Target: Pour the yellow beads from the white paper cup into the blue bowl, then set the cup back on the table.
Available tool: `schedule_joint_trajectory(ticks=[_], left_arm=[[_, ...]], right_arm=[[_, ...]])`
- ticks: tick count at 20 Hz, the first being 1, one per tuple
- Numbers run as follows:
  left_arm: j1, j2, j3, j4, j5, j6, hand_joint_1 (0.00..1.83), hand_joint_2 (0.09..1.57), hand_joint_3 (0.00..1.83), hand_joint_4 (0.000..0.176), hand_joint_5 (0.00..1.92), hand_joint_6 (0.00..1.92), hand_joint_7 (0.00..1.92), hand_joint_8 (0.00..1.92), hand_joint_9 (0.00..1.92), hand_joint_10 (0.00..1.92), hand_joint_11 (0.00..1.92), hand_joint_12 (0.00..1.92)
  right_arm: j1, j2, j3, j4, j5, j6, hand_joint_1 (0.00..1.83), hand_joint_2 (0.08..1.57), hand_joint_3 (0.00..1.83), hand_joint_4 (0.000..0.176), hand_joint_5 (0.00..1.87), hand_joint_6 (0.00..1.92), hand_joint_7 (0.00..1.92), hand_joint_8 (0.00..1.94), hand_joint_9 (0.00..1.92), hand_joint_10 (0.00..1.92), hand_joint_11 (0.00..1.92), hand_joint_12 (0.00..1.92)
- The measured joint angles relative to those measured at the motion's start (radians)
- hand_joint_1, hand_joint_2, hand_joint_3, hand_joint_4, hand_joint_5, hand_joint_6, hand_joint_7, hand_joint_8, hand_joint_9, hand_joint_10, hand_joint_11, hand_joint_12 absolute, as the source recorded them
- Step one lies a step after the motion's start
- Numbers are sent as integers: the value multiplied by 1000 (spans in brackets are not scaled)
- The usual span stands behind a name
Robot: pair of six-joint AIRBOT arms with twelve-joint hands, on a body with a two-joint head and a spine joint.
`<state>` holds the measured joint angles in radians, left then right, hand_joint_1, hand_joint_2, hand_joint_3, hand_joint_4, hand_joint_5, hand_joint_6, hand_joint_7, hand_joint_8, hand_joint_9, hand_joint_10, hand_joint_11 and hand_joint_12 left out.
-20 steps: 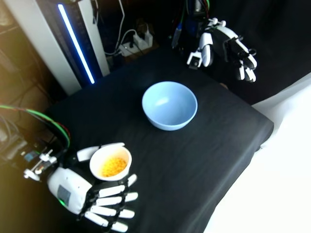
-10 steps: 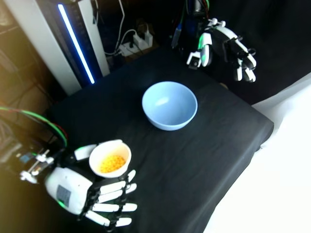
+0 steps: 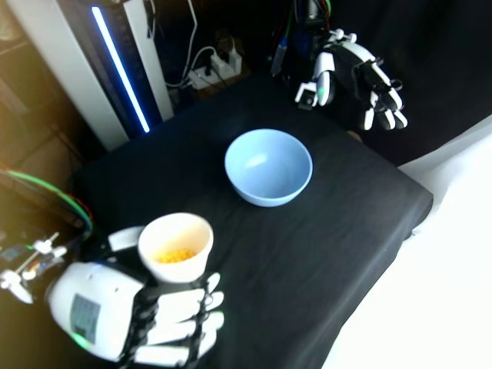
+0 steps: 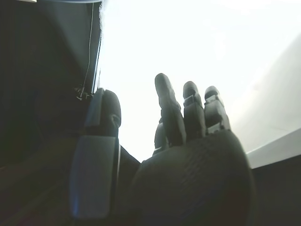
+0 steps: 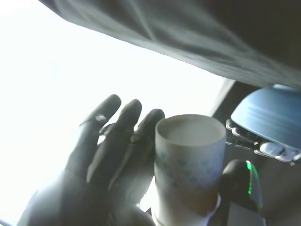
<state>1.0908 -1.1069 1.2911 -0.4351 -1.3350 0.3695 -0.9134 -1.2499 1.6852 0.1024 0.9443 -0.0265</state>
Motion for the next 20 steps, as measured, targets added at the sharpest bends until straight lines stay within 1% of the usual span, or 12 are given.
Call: schedule_joint_trajectory(ticks=[1,2,3,4,7,8,9,11,12,17,18,20], left_arm=[[0,0,0,2,0,0,906,1154,0,26,156,1,655,2,290,9,10,4],[0,0,0,5,1,0,916,1159,0,28,160,3,651,0,289,8,6,3],[0,0,0,6,-1,0,916,1153,0,27,156,1,650,0,288,6,12,6],[0,-1,0,5,0,0,915,1165,2,15,142,0,643,0,286,5,2,0],[0,-1,0,9,-2,-1,944,1150,0,8,141,0,641,0,305,9,43,22],[0,-1,0,13,-3,-1,937,1133,0,13,158,7,654,6,334,19,87,44],[0,-1,0,10,-3,-2,930,1134,0,15,153,3,653,4,335,16,78,44],[0,-1,0,-6,-1,-2,913,1134,0,9,146,0,647,3,318,6,64,44],[0,-1,0,0,-1,-2,918,1140,0,17,149,1,639,0,312,3,55,43],[0,-6,0,13,0,-3,916,1151,1,47,169,5,635,2,324,6,48,58],[0,-6,0,14,0,-3,922,1149,0,52,173,6,642,4,327,6,39,60],[0,-6,0,13,1,-4,952,1148,0,56,176,4,648,5,332,6,18,60]], right_arm=[[0,2,0,-3,-5,-2,1245,1150,2,0,868,967,974,1249,928,1316,798,1714],[1,6,0,-3,-8,-2,1236,1151,0,0,778,1214,1058,972,1050,940,914,1358],[14,10,0,-19,-16,-4,1242,1142,0,0,768,1292,1124,773,1154,631,939,1194],[37,12,2,-42,-39,-10,1241,1140,0,0,783,1231,1111,853,1189,617,928,1308],[114,12,3,-124,-59,-29,1231,1151,0,0,819,1119,1008,1129,964,1243,826,1718],[126,12,4,-156,-64,-31,1239,1160,1,0,885,927,924,1351,894,1555,818,1879],[139,12,4,-187,-83,-31,1248,1151,0,0,899,903,949,1314,883,1525,789,1861],[170,10,11,-237,-120,-34,1239,1132,0,0,874,1017,1031,1100,958,1241,821,1669],[185,10,16,-240,-122,-34,1248,1114,0,0,891,1002,1092,979,1004,1122,821,1612],[234,-8,35,-294,-144,-35,1263,1123,1,0,907,893,1037,1150,998,1284,834,1687],[238,-16,35,-310,-151,-35,1259,1111,0,0,852,1093,1145,839,1144,901,972,1369],[250,-30,35,-328,-157,-34,1240,1122,0,0,871,1051,1073,986,1061,848,917,1352]])
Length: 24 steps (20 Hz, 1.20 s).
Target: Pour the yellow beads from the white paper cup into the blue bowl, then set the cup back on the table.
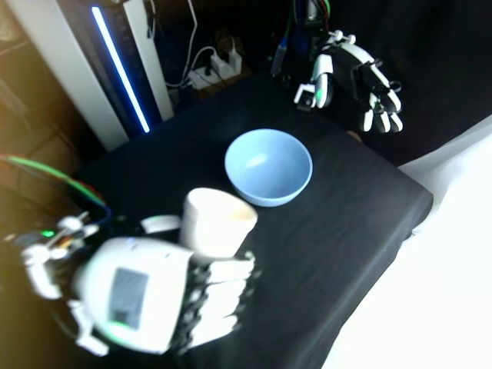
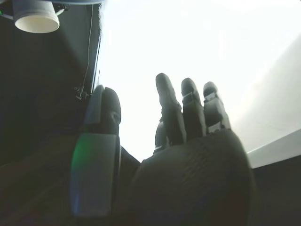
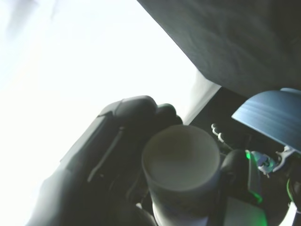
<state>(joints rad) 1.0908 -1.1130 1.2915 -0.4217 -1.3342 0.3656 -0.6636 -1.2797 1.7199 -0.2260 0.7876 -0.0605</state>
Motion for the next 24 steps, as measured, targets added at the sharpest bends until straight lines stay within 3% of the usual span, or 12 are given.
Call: schedule_joint_trajectory(ticks=[3,5,6,7,9,10,13,17,18,19,21,24], left_arm=[[0,0,3,2,0,0,945,1146,0,61,198,1,674,1,342,1,1,124],[0,0,3,3,0,0,937,1151,0,54,175,1,663,2,349,1,0,257],[0,0,3,3,0,0,935,1142,0,54,173,0,665,2,365,5,0,301],[0,0,4,6,0,0,936,1144,0,51,173,0,663,1,371,7,0,310],[0,0,4,6,2,0,927,1139,0,38,185,5,671,4,380,9,0,311],[0,0,4,5,2,0,928,1139,0,40,191,5,673,3,368,3,0,262],[0,0,4,8,3,0,947,1129,0,43,204,2,670,1,353,1,0,216],[0,0,4,8,5,0,929,1145,4,26,218,6,686,6,378,6,0,264],[0,0,4,11,5,0,929,1150,4,29,226,5,687,4,384,6,0,292],[0,0,4,11,5,0,917,1151,4,38,222,2,685,2,382,4,0,298],[0,0,4,12,6,0,894,1153,3,42,200,0,675,0,389,5,0,334],[0,0,4,17,7,0,873,1148,1,29,182,0,673,0,396,4,0,367]], right_arm=[[23,-30,6,-53,-17,0,1246,1132,1,0,825,1120,1070,997,1104,938,949,1391],[51,-47,10,-101,-31,1,1253,1113,1,0,857,1080,1120,897,1191,754,989,1267],[61,-55,14,-116,-32,1,1242,1135,0,0,938,907,966,1203,954,1093,845,1454],[64,-67,20,-124,-29,10,1224,1146,2,0,923,964,926,1232,886,1137,819,1447],[67,-80,30,-164,-40,21,1223,1135,1,0,872,1148,1018,969,1027,858,934,1210],[76,-87,32,-203,-60,32,1343,1107,4,0,843,1168,1026,851,1046,1018,934,1169],[105,-98,39,-266,-76,55,1226,1131,2,0,855,1157,1044,931,1054,680,903,1136],[124,-113,42,-359,-98,69,1224,1123,0,0,941,996,994,1064,931,954,822,1376],[137,-117,42,-386,-109,76,1220,1125,0,11,920,1058,1006,1009,939,901,802,1356],[147,-118,42,-402,-115,79,1339,1105,0,0,916,1107,1053,834,945,1079,799,1335],[171,-118,42,-447,-119,86,1213,1148,0,6,920,1141,918,1052,890,874,848,1382],[178,-118,42,-498,-132,87,1214,1134,0,14,895,1147,999,960,1028,765,906,1388]])
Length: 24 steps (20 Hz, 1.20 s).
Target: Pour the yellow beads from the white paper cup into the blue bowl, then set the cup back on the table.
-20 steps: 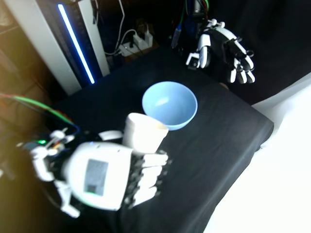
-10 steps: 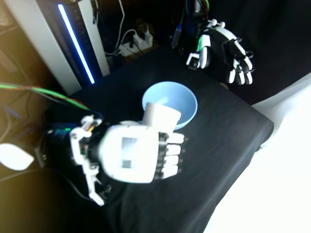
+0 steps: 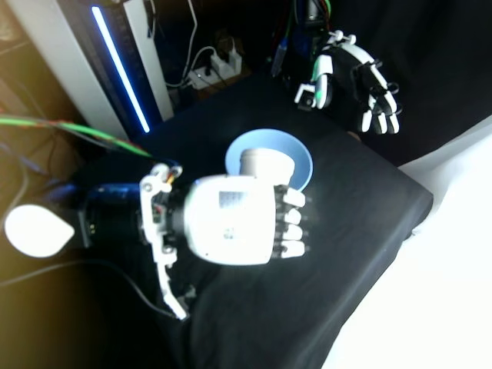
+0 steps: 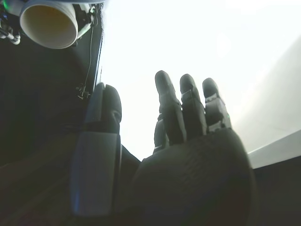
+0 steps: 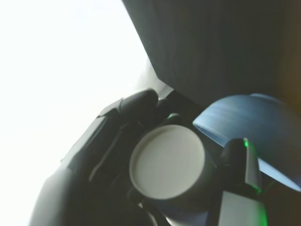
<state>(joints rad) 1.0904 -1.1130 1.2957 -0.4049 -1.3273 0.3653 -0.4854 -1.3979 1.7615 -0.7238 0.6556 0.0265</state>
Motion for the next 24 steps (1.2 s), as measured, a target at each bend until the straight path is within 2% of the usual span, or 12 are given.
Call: schedule_joint_trajectory(ticks=[1,5,9,10,13,16,17,18,19,20,23,24], left_arm=[[0,0,0,0,0,0,875,1142,0,28,181,0,679,2,397,3,0,404],[0,0,0,5,0,0,874,1134,0,20,178,0,667,1,388,0,0,411],[-1,0,0,5,1,0,938,1109,0,31,212,8,692,7,412,7,0,404],[-1,0,0,7,1,0,933,1110,0,32,221,6,692,4,404,3,0,381],[-3,0,0,9,5,1,927,1114,0,23,239,3,695,2,396,0,0,365],[-3,0,0,9,6,0,923,1104,0,35,257,4,714,4,394,0,0,351],[-4,0,0,10,6,0,934,1103,0,36,263,3,715,3,386,1,0,323],[-4,0,0,11,7,1,934,1108,0,29,258,0,716,2,390,3,0,319],[-4,0,0,11,7,1,927,1106,0,32,260,1,717,2,391,3,0,304],[-4,0,0,11,7,0,922,1111,1,33,261,1,718,1,395,3,0,318],[-4,0,0,12,8,0,918,1119,3,39,261,0,708,0,390,2,0,323],[-4,0,0,12,8,0,924,1115,0,37,259,0,709,1,392,2,0,332]], right_arm=[[7,0,0,-32,-14,0,1211,1142,1,1,862,1206,1003,938,994,704,807,1418],[25,0,-5,-64,-29,0,1229,1121,0,0,862,1177,1093,811,1150,458,912,1290],[49,0,-14,-130,-50,2,1229,1138,0,0,866,1283,1033,797,1174,306,850,1325],[60,0,-18,-137,-50,2,1224,1134,0,0,846,1244,1063,825,1237,459,995,1409],[86,0,-29,-182,-50,2,1216,1148,1,0,835,1307,1017,843,1159,432,982,1367],[92,0,-32,-215,-58,2,1244,1130,1,0,859,1059,1048,1054,1150,1051,1086,1576],[97,0,-36,-223,-64,2,1250,1127,0,0,865,1028,1057,1064,1140,1119,1100,1583],[101,0,-39,-230,-64,2,1228,1120,0,0,891,1087,1059,942,1070,969,996,1494],[108,0,-41,-245,-66,2,1243,1125,0,0,896,991,1033,1092,1069,1175,1020,1624],[113,0,-44,-251,-66,3,1226,1127,0,0,904,1031,1015,1057,1011,1109,947,1580],[121,0,-52,-277,-70,3,1154,1150,1,0,900,1102,1113,1244,1263,1474,1267,1751],[121,0,-52,-282,-71,3,1233,1134,0,0,871,1035,1068,1110,1162,1335,1182,1699]])
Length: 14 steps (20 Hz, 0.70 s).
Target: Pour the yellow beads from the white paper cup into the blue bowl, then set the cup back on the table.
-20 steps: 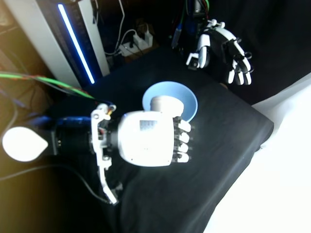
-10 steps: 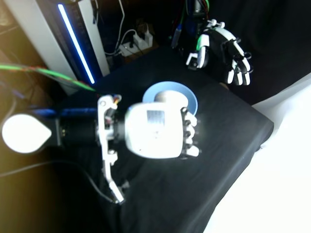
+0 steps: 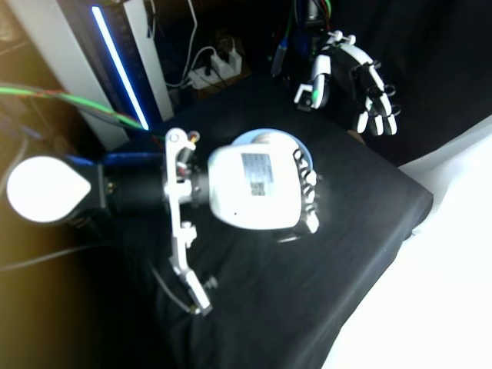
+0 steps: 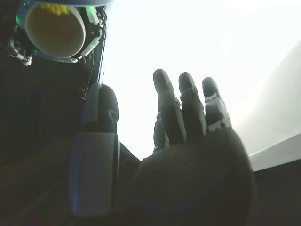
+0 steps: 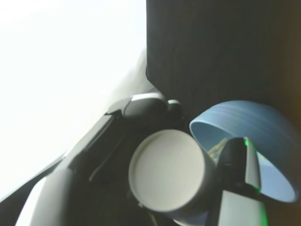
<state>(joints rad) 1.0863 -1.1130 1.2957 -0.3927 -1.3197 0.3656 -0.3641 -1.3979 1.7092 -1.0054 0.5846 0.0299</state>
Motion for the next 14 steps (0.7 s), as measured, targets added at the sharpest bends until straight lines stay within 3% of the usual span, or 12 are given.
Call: schedule_joint_trajectory(ticks=[1,3,5,6,8,10,11,12,13,14], left_arm=[[0,0,0,-1,0,0,924,1115,0,30,253,1,709,1,391,1,0,359],[0,0,0,0,0,0,929,1120,2,35,253,1,698,0,383,0,0,346],[0,0,1,0,0,0,923,1121,3,32,253,1,701,1,386,1,0,305],[0,0,1,0,0,0,913,1126,4,28,250,0,701,1,387,1,0,322],[0,0,1,0,0,0,928,1121,0,30,257,1,702,0,385,0,0,278],[0,0,1,0,0,0,933,1116,0,36,269,2,708,1,387,2,0,279],[0,0,1,0,0,0,934,1117,0,35,268,1,706,0,385,1,0,280],[0,0,1,0,0,0,925,1118,0,38,267,0,706,0,387,1,0,279],[0,0,1,0,0,0,921,1111,0,33,260,1,707,1,391,2,0,307],[0,0,1,1,0,0,918,1108,0,27,252,0,706,0,387,0,0,314]], right_arm=[[0,0,0,-10,-3,0,1254,1125,0,0,885,977,1057,1104,1132,1273,1123,1680],[0,0,0,-17,-8,0,1263,1123,1,0,885,963,1051,1116,1144,1285,1122,1684],[1,0,0,-27,-8,0,1253,1138,1,0,864,996,1016,1172,1110,1379,1111,1727],[2,0,-2,-31,-10,0,1237,1136,0,0,871,1027,1016,1123,1030,1283,1021,1683],[8,0,-2,-39,-14,0,1232,1128,0,0,849,1124,1073,942,1090,1123,1046,1602],[13,0,-2,-39,-14,0,1255,1141,3,0,859,966,1009,1202,1117,1381,1119,1733],[13,0,-2,-43,-14,0,1257,1141,0,0,856,975,1017,1186,1100,1341,1093,1695],[13,0,-6,-63,-20,0,1220,1155,0,0,852,1235,970,977,1062,1051,1008,1554],[17,1,-13,-79,-27,0,1214,1147,0,0,843,1243,1007,930,1090,1008,1021,1537],[22,2,-14,-85,-28,1,1152,1163,0,0,869,1165,923,387,944,676,781,1431]])
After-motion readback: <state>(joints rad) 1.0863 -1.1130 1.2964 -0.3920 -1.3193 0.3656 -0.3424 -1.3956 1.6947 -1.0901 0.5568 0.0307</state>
